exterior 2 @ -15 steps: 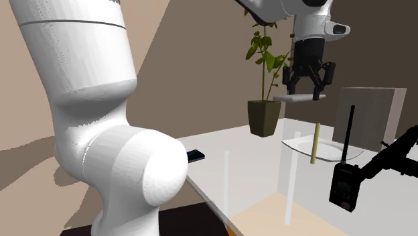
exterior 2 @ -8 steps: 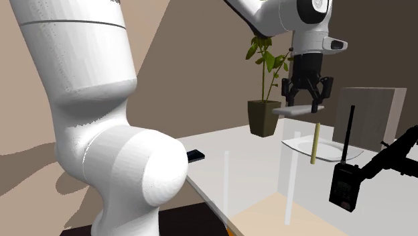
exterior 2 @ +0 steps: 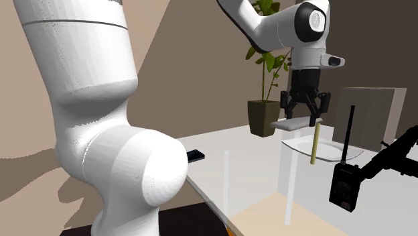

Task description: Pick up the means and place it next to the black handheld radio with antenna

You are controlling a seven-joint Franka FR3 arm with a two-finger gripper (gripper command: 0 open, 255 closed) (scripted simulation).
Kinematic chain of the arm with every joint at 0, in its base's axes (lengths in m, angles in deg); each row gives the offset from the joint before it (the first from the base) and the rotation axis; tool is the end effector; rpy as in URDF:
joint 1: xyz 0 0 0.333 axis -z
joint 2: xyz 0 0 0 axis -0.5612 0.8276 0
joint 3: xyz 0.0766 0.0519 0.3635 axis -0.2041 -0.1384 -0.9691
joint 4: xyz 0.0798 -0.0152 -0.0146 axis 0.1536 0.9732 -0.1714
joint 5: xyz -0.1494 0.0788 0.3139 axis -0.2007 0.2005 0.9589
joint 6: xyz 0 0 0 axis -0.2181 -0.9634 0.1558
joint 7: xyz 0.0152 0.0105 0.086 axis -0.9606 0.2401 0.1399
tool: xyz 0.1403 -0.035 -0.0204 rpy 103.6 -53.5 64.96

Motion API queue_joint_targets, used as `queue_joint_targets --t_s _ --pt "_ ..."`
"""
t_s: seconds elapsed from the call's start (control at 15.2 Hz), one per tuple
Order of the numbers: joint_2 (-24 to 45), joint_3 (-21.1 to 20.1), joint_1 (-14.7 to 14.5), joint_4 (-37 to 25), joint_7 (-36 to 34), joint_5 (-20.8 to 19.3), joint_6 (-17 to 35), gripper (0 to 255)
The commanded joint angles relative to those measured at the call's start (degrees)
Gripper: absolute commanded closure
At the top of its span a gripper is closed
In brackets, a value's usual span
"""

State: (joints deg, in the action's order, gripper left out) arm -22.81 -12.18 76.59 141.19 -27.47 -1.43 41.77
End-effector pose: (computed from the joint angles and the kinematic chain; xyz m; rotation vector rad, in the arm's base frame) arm 0.1069 -0.4636 0.5248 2.5244 -1.8670 -0.0182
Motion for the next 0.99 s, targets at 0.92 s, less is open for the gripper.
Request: queue_joint_targets --t_s 0.92 --pt "4.26 1.17 0.2 8.64 1.61 1.96 12.39 255"
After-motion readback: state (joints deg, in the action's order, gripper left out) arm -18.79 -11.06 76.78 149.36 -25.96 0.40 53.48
